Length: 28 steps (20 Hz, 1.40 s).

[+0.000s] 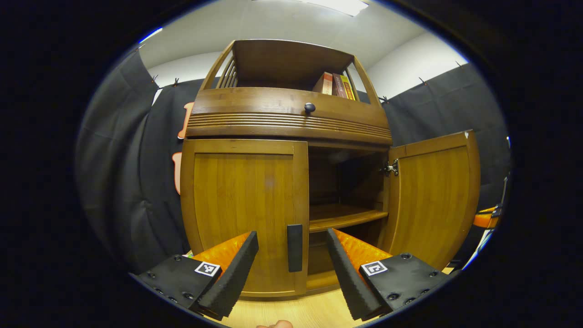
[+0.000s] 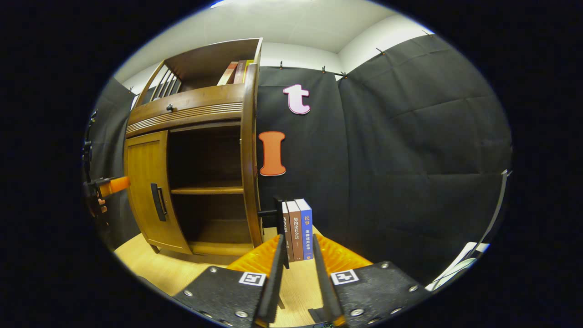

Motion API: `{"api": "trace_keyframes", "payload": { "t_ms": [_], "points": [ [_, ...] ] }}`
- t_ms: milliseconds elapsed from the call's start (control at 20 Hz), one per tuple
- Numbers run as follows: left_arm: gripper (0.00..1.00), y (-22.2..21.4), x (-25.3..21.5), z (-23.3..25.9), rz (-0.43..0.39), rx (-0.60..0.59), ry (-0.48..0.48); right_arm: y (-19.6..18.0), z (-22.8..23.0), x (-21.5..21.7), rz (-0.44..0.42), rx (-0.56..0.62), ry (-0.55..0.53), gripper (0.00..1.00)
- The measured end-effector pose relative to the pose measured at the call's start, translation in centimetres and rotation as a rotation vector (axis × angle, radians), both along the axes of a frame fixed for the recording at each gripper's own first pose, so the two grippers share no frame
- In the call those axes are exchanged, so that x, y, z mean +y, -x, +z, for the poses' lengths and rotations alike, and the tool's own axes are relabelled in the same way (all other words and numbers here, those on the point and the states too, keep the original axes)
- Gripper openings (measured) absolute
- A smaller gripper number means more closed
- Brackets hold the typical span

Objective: Open the right door of the double-door shoe cabinet with the right hand, and open the left door with the left hand.

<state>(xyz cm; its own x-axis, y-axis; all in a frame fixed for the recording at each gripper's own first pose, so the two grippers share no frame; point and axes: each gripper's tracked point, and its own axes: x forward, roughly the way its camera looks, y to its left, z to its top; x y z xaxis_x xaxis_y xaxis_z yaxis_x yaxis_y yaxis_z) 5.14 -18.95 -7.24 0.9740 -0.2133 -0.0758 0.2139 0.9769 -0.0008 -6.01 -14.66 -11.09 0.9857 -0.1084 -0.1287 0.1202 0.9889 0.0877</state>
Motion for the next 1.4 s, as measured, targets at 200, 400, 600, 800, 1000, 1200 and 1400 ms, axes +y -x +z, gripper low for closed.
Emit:
{"api": "trace_keyframes", "payload": {
  "t_ms": [200,400,600,800,1000,1200,1400],
  "points": [
    [0.96,-1.9,-0.9,-1.9,0.008,0.011,-0.031,0.3,0.4,-2.0,-0.061,-0.015,0.005,0.64],
    [1.00,-4.6,-1.6,-4.2,0.023,0.040,-0.016,0.2,0.4,-3.6,-0.107,-0.019,0.014,1.00],
    [1.00,-7.5,-2.3,-7.1,0.025,0.090,0.002,0.2,0.3,-4.5,-0.132,-0.016,0.033,0.92],
    [1.00,-9.7,-2.2,-8.8,0.035,0.118,0.012,0.1,0.4,-4.7,-0.142,-0.021,0.034,0.92],
    [0.76,-10.8,-2.1,-10.0,0.044,0.133,0.026,0.2,0.5,-4.9,-0.161,-0.021,0.032,0.92],
    [0.64,-11.1,-2.4,-10.5,0.030,0.149,0.029,0.0,0.4,-5.1,-0.180,-0.016,0.024,0.92],
    [0.44,-11.2,-3.2,-10.8,-0.002,0.158,0.032,0.0,0.4,-5.0,-0.177,-0.012,0.032,0.92]
  ]
}}
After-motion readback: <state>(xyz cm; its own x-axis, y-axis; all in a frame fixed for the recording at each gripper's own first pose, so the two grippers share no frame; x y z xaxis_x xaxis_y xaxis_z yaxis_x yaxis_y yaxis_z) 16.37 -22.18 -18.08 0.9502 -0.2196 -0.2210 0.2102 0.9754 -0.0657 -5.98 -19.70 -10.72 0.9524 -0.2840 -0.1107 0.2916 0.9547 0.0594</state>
